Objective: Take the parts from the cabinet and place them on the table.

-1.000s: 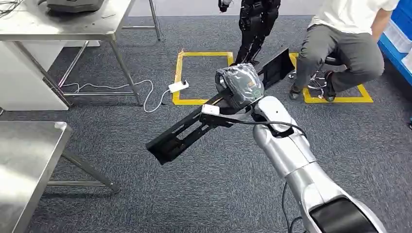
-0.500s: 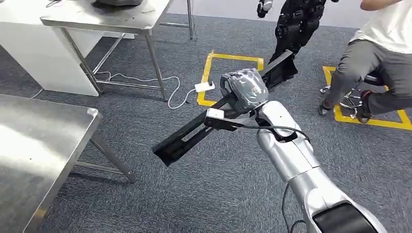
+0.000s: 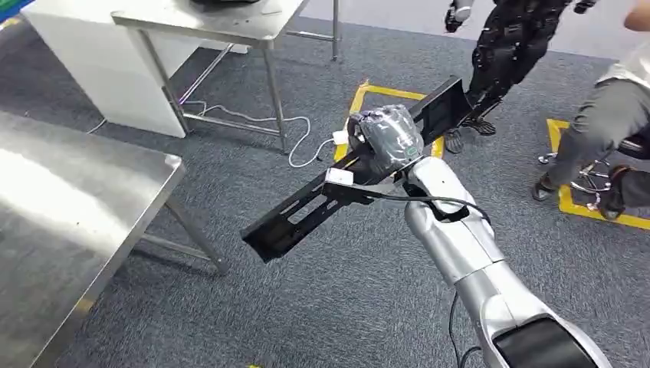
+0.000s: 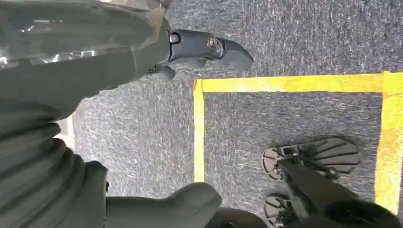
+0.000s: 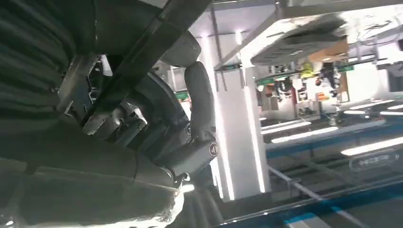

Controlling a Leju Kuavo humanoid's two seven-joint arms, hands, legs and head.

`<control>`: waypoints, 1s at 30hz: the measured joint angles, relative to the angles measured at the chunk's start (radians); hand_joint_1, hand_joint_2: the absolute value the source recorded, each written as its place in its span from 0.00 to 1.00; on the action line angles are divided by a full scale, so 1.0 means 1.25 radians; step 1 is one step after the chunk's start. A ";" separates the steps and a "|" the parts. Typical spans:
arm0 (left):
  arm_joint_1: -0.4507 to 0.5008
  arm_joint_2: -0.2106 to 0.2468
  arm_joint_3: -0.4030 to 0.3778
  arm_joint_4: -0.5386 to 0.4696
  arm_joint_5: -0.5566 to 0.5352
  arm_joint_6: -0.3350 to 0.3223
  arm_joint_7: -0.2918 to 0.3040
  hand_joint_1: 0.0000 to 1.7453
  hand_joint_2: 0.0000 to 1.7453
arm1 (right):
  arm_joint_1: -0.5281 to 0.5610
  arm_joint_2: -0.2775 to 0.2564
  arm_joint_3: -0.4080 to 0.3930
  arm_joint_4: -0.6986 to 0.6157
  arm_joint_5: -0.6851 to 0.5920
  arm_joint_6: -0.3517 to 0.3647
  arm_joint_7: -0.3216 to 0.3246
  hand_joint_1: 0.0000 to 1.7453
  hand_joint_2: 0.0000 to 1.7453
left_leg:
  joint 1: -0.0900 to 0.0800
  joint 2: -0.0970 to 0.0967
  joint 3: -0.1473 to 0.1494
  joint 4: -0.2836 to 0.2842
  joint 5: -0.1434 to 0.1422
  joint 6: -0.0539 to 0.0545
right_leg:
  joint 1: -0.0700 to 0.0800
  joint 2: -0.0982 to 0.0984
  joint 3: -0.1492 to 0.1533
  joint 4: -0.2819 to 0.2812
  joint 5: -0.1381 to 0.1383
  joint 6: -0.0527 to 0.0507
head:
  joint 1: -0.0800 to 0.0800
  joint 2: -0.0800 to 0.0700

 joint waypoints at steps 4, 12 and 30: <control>0.003 -0.001 -0.002 0.000 0.000 0.000 0.001 0.00 1.00 | 0.000 0.002 -0.002 -0.003 0.001 0.000 0.000 0.98 1.00 | 0.005 -0.032 0.013 -0.022 0.012 0.017 | -0.003 0.019 -0.006 0.019 -0.017 0.011 | 0.001 0.000; -0.002 -0.001 -0.002 0.000 -0.003 -0.002 0.002 0.00 1.00 | 0.004 -0.009 -0.005 -0.002 0.002 0.000 0.000 0.98 1.00 | 0.012 -0.114 0.015 -0.017 0.012 0.018 | -0.022 0.085 -0.058 0.086 -0.010 0.040 | 0.004 0.000; 0.001 -0.002 -0.002 0.000 0.001 0.004 0.007 0.00 1.00 | -0.017 0.012 -0.004 0.010 0.009 0.004 -0.001 0.98 1.00 | -0.001 0.002 0.003 -0.005 0.001 0.002 | -0.003 0.006 -0.012 0.000 0.013 -0.004 | -0.007 0.000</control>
